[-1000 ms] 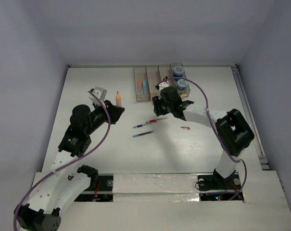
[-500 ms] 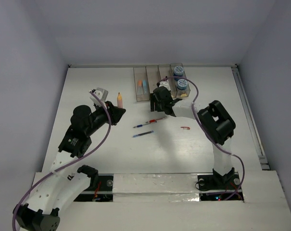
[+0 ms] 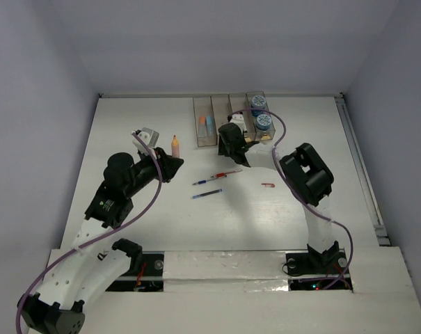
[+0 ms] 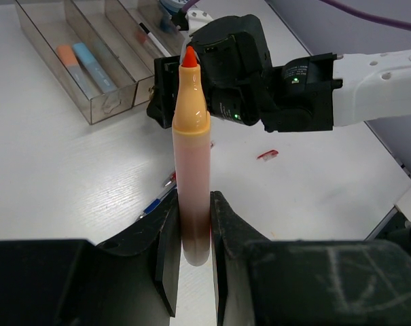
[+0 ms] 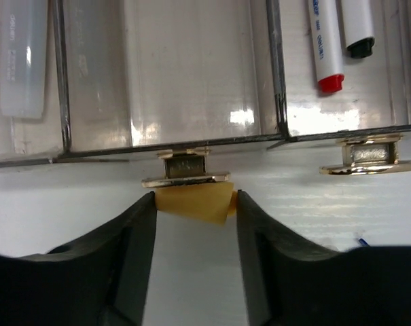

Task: Sort the stationery into containers
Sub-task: Close the pen cap on the pen.

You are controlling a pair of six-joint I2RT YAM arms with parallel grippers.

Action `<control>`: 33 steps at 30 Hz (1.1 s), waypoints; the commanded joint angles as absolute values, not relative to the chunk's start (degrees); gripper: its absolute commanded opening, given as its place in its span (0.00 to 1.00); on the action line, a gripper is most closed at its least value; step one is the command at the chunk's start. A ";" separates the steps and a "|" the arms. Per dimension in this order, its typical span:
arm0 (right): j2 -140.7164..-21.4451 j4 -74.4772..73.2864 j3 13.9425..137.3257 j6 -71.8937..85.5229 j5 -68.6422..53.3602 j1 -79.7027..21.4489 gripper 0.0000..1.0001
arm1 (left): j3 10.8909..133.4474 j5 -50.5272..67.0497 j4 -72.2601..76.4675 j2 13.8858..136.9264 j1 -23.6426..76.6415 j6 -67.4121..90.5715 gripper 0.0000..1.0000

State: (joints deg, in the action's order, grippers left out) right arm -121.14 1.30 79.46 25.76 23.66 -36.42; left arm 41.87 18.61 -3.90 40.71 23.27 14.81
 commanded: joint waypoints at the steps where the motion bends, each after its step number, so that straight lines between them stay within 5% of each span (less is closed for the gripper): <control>1: -122.35 3.96 80.60 27.16 26.54 -36.30 0.45 | 43.15 18.46 -2.11 40.34 23.55 13.89 0.00; 5: -120.59 4.04 77.97 26.98 27.51 -38.75 0.32 | 43.15 18.54 -2.11 40.34 23.55 13.89 0.00; 12: -115.58 0.44 73.04 33.47 25.93 -45.78 0.29 | 43.15 18.72 -2.02 40.17 23.55 13.97 0.00; 18: -114.61 1.49 73.30 40.25 22.68 -48.87 0.39 | 42.98 18.55 -1.93 39.64 23.55 13.97 0.00; 28: -114.35 -0.43 78.30 34.83 21.00 -50.19 0.82 | 42.98 18.02 -2.28 38.85 23.55 13.80 0.00; 33: -111.80 -5.79 80.68 24.63 16.89 -49.58 0.82 | 43.15 17.49 -2.55 38.58 23.55 13.71 0.00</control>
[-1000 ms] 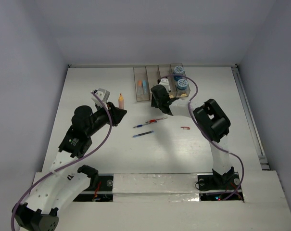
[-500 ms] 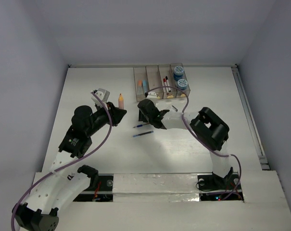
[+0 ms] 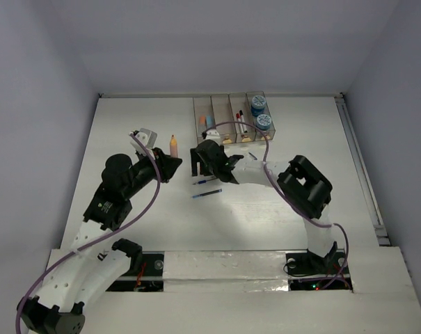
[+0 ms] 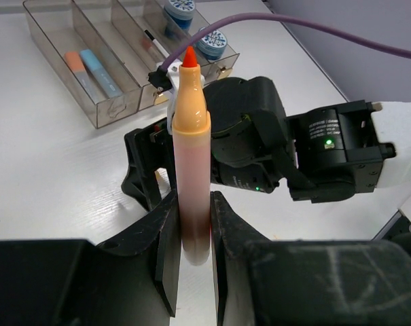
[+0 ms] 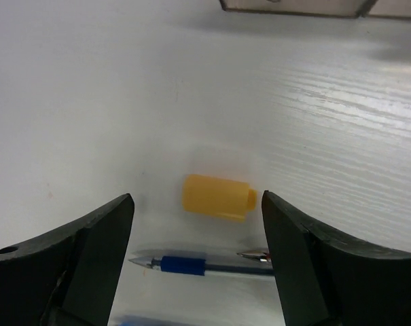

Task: Sort the stationery into containers
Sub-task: Close the pen cap on the pen.

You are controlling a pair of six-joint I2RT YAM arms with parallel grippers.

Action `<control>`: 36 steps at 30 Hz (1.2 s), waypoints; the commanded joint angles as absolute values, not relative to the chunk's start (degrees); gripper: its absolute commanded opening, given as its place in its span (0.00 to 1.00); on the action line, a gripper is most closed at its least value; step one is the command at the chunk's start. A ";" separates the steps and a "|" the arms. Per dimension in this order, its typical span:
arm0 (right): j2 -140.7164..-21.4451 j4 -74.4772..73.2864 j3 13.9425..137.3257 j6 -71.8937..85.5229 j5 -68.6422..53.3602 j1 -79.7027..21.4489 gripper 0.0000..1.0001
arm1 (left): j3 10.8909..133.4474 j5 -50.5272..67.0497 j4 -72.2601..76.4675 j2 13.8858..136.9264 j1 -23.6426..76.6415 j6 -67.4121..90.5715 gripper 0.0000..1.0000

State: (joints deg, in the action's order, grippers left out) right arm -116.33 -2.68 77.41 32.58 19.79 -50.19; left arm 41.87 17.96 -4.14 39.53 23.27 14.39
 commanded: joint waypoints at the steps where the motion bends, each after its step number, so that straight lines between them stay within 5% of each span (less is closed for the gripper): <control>1: -111.54 -6.93 81.29 20.08 16.53 -49.57 0.81 | 43.15 17.32 -2.64 38.58 23.55 13.62 0.00; 5: -109.95 -9.58 82.44 4.61 9.43 -47.11 0.70 | 43.33 16.35 -2.99 38.41 23.55 13.36 0.00; 12: -112.75 -16.58 87.42 -12.20 -11.06 -43.86 0.70 | 44.03 9.50 -3.78 34.38 22.95 12.48 0.00; 36: -129.99 -35.07 105.91 -21.53 -11.34 -43.86 0.70 | 43.24 9.32 -2.90 33.75 22.32 12.48 0.00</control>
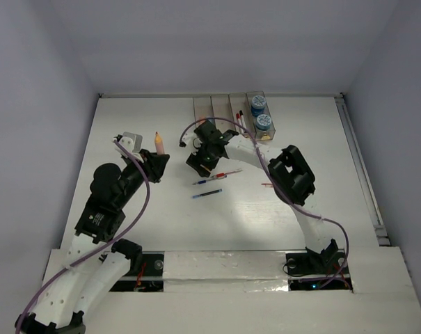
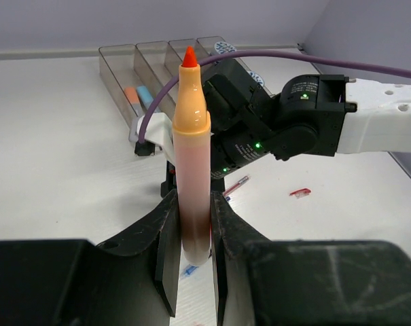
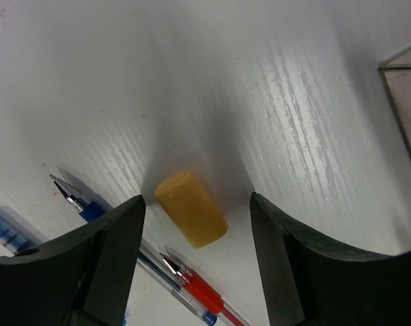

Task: Sort the stationery into containers
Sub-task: Close the pen cap on the pen.

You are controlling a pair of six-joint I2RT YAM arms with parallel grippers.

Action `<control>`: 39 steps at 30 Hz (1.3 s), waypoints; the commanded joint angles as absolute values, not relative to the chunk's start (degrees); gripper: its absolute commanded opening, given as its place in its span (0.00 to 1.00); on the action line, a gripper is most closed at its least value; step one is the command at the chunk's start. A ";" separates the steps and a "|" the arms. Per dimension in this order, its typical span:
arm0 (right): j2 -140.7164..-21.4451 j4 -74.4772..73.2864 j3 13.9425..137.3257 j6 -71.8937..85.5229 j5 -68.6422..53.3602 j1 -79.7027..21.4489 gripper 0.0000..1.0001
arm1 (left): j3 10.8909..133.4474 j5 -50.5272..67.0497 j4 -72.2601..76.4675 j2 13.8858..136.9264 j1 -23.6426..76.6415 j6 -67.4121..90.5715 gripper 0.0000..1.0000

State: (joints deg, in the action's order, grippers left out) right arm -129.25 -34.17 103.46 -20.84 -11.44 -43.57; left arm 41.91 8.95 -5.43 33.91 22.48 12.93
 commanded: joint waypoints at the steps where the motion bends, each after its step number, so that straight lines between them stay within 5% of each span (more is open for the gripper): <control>1: -130.16 -34.89 106.00 -21.45 -10.82 -43.86 0.68 | 43.16 9.40 -2.81 33.75 22.32 12.48 0.00; 3: -130.69 -34.02 105.82 -21.53 -10.11 -43.86 0.57 | 43.15 9.58 -2.81 33.84 22.32 12.57 0.00; 10: -132.80 -34.37 105.91 -21.09 -6.69 -43.86 0.40 | 43.07 9.93 -2.72 34.10 22.32 12.57 0.00; 17: -129.82 -25.15 104.24 -16.63 -4.31 -43.33 0.08 | 42.98 11.69 -2.29 35.42 22.32 12.83 0.00; 23: -119.92 -8.65 99.26 -3.82 1.75 -43.33 0.00 | 42.98 12.30 -2.46 37.35 22.32 12.92 0.00; 30: -100.58 11.67 82.91 17.64 -1.93 -43.33 0.00 | 42.98 13.71 -2.02 39.28 21.27 13.45 0.00; 39: -91.85 31.36 74.53 32.61 -1.50 -48.68 0.00 | 42.80 15.99 -1.67 41.75 20.65 13.71 0.00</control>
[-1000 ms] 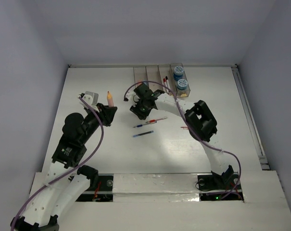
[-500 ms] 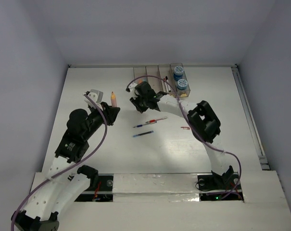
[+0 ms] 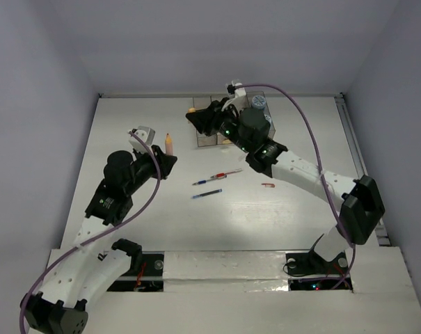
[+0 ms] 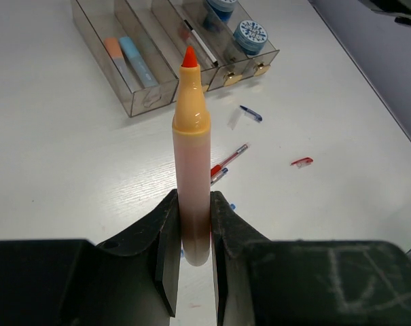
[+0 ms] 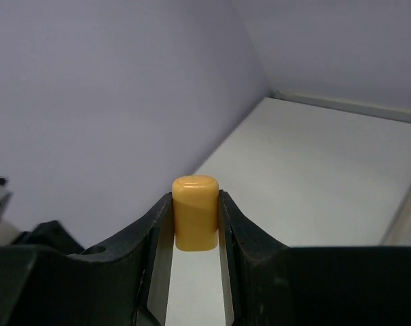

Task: Sort the stationery into containers
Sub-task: Close the pen cap on the pen.

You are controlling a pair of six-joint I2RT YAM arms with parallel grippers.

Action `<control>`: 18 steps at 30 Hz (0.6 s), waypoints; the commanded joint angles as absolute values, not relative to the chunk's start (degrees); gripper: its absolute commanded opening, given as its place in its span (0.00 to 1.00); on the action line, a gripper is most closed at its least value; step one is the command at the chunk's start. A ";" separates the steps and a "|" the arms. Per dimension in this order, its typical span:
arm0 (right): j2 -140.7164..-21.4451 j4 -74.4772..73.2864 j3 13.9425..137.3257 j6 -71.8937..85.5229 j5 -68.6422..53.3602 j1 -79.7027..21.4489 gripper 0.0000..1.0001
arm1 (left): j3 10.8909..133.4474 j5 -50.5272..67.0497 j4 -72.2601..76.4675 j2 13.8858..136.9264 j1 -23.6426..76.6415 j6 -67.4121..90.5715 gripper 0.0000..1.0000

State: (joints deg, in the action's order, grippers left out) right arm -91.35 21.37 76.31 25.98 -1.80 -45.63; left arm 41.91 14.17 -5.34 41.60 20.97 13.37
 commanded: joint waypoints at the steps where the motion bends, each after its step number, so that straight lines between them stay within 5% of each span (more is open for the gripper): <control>1: -92.02 31.72 74.88 32.61 -0.89 -48.69 0.00 | 42.80 16.26 -1.58 42.10 20.65 13.71 0.00; 18: -97.03 32.78 80.95 33.93 -3.52 -52.47 0.00 | 42.89 17.58 -1.32 43.42 20.13 13.71 0.00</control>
State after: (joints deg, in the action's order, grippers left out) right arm -97.47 27.99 77.97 33.69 -4.03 -51.48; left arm 41.91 15.62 -4.97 43.48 20.10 13.61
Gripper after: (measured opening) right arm 0.337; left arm 0.149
